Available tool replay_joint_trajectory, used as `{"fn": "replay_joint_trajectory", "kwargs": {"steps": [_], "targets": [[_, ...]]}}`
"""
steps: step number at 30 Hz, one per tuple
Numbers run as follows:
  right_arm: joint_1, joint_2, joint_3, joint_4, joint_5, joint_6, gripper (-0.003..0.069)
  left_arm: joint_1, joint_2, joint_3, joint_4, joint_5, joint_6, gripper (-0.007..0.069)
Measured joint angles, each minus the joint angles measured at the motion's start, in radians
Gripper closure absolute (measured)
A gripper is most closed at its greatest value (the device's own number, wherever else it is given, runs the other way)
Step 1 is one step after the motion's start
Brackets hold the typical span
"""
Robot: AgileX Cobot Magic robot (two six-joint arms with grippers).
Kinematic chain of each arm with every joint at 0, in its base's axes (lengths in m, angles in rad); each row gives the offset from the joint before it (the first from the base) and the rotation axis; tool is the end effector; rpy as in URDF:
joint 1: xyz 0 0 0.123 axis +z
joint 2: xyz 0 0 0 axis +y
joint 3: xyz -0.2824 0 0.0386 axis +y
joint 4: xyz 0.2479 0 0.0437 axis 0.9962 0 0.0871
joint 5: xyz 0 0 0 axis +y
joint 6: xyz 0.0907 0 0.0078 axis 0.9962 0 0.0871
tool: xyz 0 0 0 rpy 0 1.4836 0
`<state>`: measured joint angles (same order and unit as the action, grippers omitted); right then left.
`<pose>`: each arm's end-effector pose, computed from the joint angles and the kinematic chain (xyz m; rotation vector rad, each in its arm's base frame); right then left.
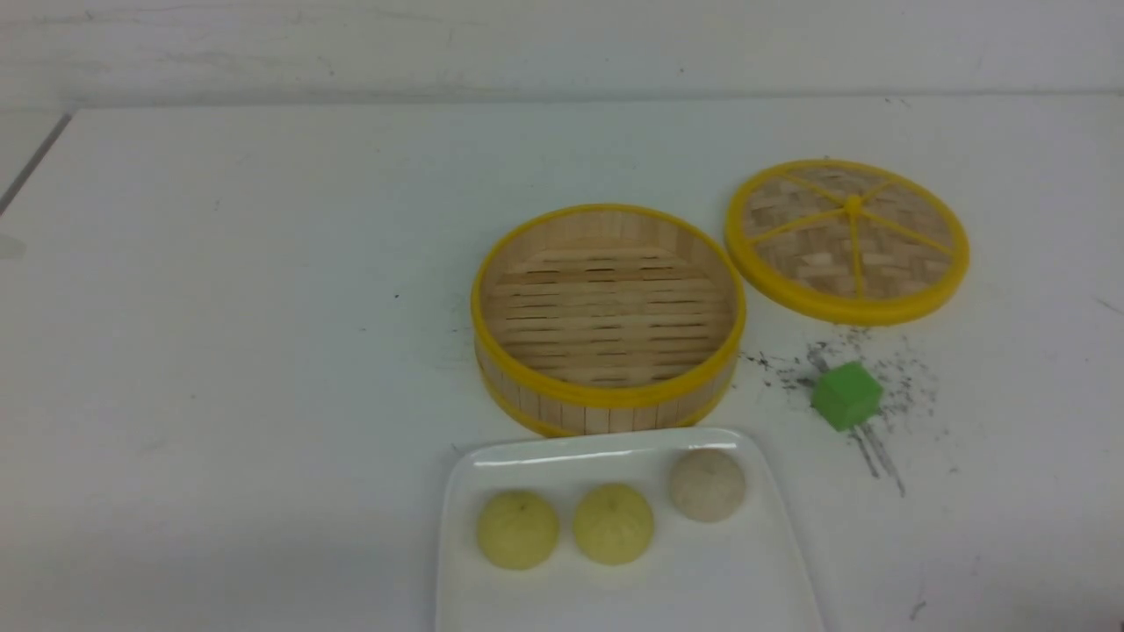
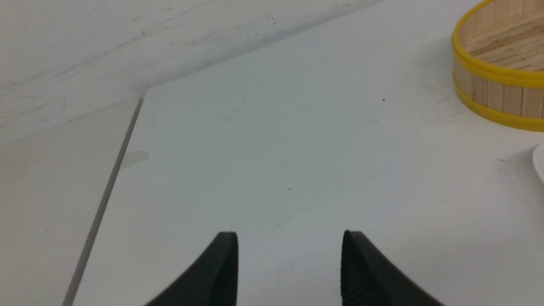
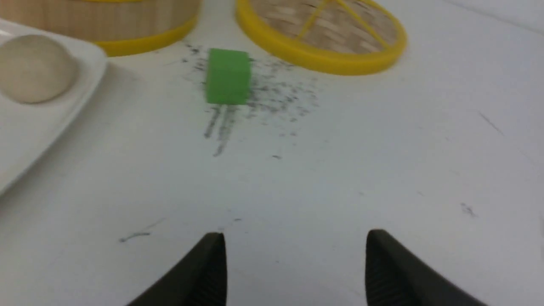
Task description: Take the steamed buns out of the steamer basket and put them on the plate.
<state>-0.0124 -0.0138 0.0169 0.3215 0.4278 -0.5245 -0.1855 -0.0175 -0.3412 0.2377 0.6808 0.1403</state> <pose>0.0508 0.0113 0.1718 -0.2944 1.8693 -0.0409 0.0237 0.0093 0.2647 0.3503 1.7609 0.2342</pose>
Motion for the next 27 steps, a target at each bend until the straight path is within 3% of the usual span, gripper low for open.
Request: {"fn": "replay_joint_trajectory", "kwargs": {"steps": [7,13,27], "targets": [[-0.037,0.0,0.0,-0.029,-0.004,0.107,0.0218,0.0,0.0,0.0,0.001,0.003,0.0,0.027],[-0.038,0.0,0.001,-0.032,-0.014,0.318,0.0218,0.0,0.0,0.0,0.001,0.005,0.0,0.027],[-0.038,0.0,0.007,-0.056,-0.046,0.403,0.0218,0.0,0.0,0.0,0.001,0.005,0.0,0.027]]}}
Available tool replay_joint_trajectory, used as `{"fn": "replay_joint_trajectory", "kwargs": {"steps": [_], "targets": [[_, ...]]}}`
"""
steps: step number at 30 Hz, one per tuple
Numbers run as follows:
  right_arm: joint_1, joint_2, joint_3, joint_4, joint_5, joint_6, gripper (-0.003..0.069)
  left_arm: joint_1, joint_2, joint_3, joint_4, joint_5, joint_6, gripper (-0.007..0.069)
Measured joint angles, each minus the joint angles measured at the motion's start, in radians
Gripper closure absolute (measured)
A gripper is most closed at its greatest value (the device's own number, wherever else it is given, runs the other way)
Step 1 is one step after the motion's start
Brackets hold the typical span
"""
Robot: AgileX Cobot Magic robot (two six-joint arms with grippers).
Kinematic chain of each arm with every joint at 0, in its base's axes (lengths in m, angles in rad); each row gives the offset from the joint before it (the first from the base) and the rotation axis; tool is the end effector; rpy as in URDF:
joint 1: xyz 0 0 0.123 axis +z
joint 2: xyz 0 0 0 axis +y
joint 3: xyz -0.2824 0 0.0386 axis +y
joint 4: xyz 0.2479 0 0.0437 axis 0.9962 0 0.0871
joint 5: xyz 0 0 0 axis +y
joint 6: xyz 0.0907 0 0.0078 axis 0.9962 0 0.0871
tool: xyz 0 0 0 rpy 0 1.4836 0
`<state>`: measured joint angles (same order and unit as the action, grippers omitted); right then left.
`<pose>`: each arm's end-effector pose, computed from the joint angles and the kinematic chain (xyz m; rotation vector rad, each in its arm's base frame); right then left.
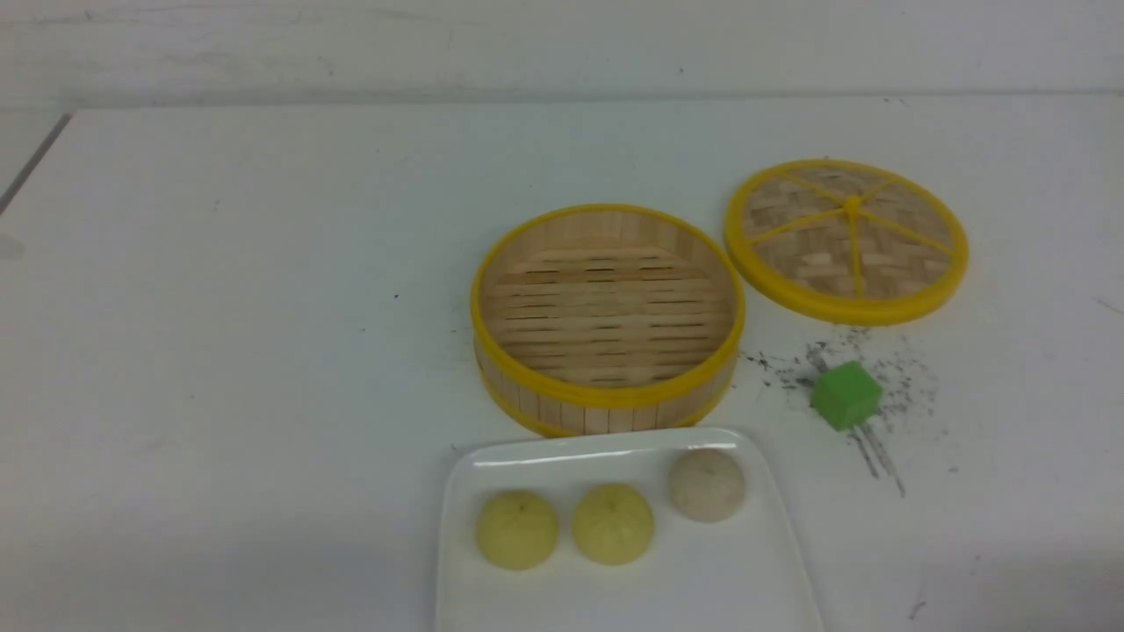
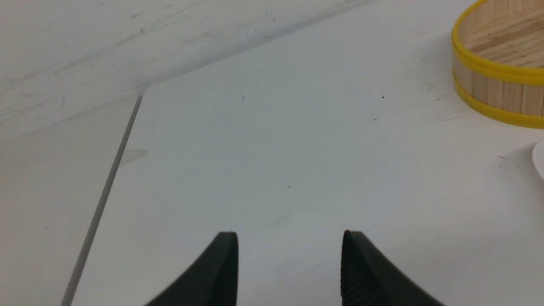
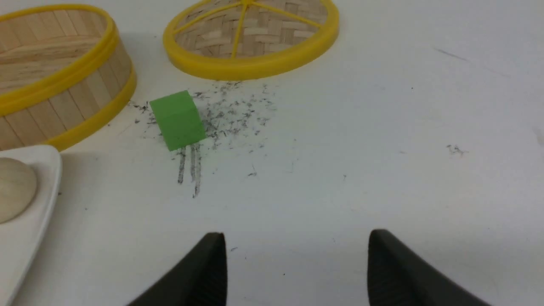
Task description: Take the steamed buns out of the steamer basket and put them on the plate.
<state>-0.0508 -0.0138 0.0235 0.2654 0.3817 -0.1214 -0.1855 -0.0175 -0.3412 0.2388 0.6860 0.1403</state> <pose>0.0525 0.0063 0.1728 0.0966 1.8613 0.1430 0.0236 0.0095 0.2643 0.3508 1.7659 0.2359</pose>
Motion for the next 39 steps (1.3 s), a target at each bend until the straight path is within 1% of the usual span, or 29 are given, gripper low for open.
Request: {"fn": "replay_joint_trajectory", "kwargs": {"steps": [7,18,23,29,34,39], "targets": [[0.0,0.0,0.001,-0.016,-0.003,0.0,0.0218,0.0,0.0,0.0,0.0,0.001,0.0,0.027],[0.0,0.0,-0.001,-0.093,0.015,0.001,0.0218,0.0,0.0,0.0,0.0,0.001,0.0,0.027],[0.0,0.0,-0.001,-0.099,0.013,0.002,0.0218,0.0,0.0,0.0,0.0,0.001,0.0,0.027],[0.0,0.0,0.002,-0.099,-0.1,0.005,0.0218,0.0,0.0,0.0,0.0,0.001,0.0,0.027],[0.0,0.0,0.002,-0.1,-0.13,0.006,0.0218,0.0,0.0,0.0,0.0,0.001,0.0,0.027],[0.0,0.0,0.002,-0.134,-0.154,0.088,0.0218,0.0,0.0,0.0,0.0,0.001,0.0,0.027]]}}
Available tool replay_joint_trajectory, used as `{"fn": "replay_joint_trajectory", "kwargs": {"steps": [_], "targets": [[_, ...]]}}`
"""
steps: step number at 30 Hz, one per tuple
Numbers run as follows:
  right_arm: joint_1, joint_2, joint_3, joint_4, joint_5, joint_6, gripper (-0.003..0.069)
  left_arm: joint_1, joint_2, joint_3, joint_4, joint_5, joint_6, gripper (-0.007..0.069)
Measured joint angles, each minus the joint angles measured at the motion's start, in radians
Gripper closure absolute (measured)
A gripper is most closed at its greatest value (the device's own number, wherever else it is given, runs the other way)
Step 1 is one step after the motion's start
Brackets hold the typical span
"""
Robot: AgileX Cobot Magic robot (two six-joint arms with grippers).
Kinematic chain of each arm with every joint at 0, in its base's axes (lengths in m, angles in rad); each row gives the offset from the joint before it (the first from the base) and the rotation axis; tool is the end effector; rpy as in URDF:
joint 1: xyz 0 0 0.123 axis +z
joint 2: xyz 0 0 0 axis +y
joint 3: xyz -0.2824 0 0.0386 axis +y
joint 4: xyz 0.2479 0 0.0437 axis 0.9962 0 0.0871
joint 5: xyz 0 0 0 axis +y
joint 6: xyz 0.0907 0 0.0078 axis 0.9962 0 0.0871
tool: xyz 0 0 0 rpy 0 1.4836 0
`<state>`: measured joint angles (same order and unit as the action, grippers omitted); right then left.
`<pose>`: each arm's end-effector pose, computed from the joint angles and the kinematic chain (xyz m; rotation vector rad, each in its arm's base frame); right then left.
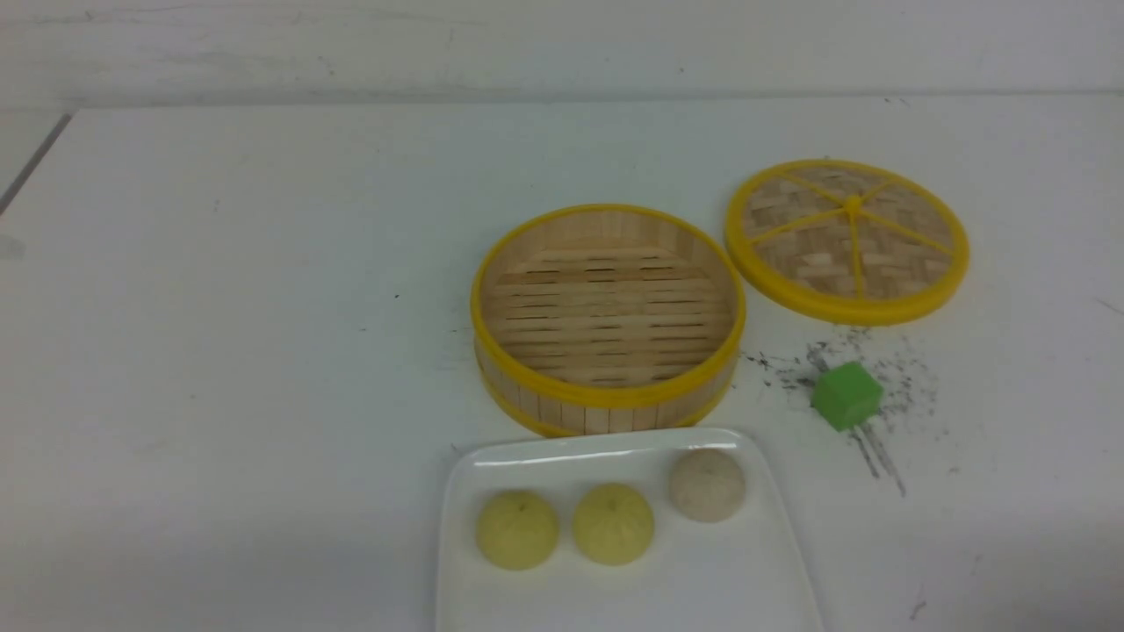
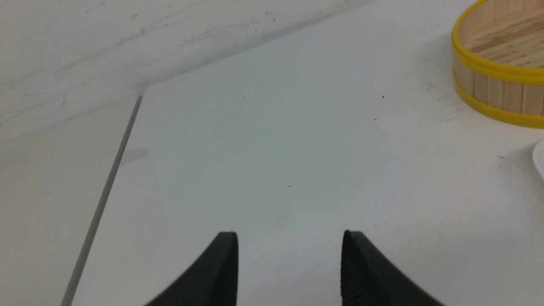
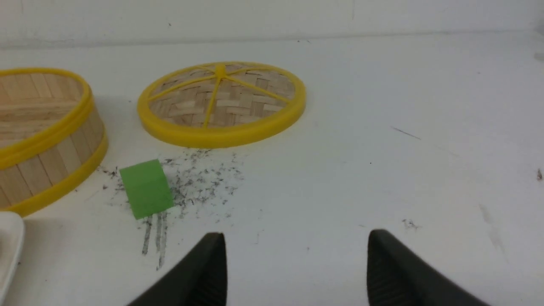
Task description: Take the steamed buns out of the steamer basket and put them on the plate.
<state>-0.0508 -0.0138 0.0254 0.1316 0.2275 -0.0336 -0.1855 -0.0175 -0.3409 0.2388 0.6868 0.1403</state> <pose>0.0555 -0.0001 0.1848 0.1032 1.7180 0.0579 0.0236 0.0095 0.2641 0.3509 1.7670 0.2359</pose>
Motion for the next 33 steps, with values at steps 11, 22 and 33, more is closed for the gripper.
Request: {"fn": "replay_joint_trajectory", "kwargs": {"steps": [11,22,33], "targets": [[0.0,0.0,0.0,-0.012,-0.006,0.034,0.0218,0.0,0.0,0.0,0.002,0.0,0.0,0.027],[0.0,0.0,-0.002,-0.078,0.159,0.04,0.0218,0.0,0.0,0.0,0.002,0.0,0.0,0.027],[0.0,0.0,-0.005,-0.122,0.169,0.043,0.0218,0.0,0.0,0.0,0.003,0.0,0.0,0.027]]}}
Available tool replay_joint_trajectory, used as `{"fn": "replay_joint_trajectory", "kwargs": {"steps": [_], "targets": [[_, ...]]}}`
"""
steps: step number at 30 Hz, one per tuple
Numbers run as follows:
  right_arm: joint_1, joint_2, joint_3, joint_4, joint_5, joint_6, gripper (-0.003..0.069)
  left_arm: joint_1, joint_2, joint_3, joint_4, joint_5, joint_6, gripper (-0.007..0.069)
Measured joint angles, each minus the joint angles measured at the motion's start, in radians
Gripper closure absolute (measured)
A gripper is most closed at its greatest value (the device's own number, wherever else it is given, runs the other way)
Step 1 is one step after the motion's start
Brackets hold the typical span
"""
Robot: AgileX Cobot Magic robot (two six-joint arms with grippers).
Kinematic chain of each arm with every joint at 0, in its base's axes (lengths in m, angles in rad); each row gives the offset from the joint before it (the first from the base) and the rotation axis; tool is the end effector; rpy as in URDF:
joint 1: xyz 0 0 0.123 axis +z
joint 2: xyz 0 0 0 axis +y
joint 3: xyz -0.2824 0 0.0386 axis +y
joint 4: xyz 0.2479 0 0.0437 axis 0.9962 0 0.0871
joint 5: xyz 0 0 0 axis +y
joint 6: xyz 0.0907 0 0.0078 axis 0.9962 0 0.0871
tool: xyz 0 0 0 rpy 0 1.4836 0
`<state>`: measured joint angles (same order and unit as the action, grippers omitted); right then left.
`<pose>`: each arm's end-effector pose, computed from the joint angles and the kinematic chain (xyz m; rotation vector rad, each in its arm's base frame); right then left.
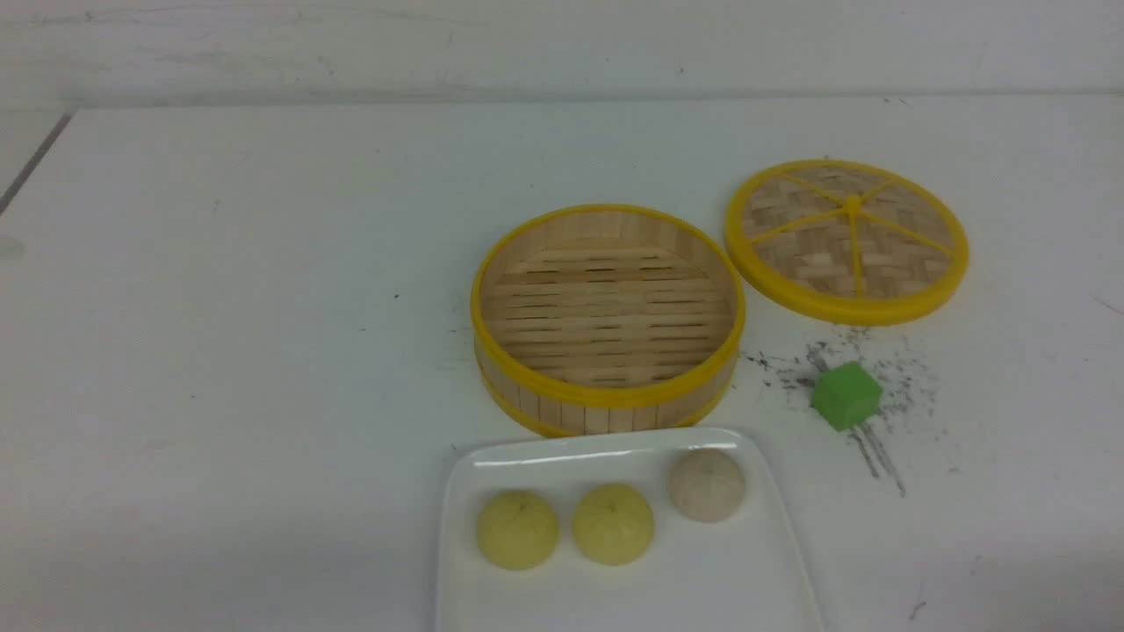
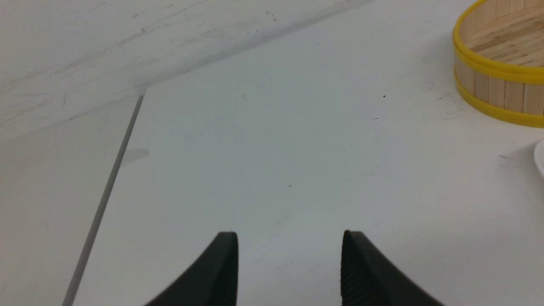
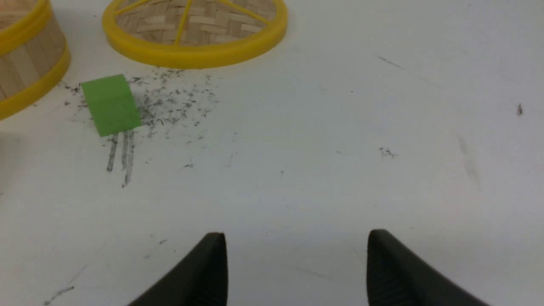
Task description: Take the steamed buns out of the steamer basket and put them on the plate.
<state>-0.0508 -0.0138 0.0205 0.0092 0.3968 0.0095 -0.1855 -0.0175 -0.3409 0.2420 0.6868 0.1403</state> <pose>0.0517 -0.0023 0.1713 0.0625 1.8861 -0.0191 0.0236 0.0097 0.2642 0.3516 1.7666 0.2395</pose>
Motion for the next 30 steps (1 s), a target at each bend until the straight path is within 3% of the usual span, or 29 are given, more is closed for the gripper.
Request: {"fn": "replay_joint_trajectory", "kwargs": {"steps": [30], "targets": [[0.0,0.0,0.0,0.003,0.0,0.031,0.0218,0.0,0.0,0.001,0.03,0.071,0.0,0.027]]}}
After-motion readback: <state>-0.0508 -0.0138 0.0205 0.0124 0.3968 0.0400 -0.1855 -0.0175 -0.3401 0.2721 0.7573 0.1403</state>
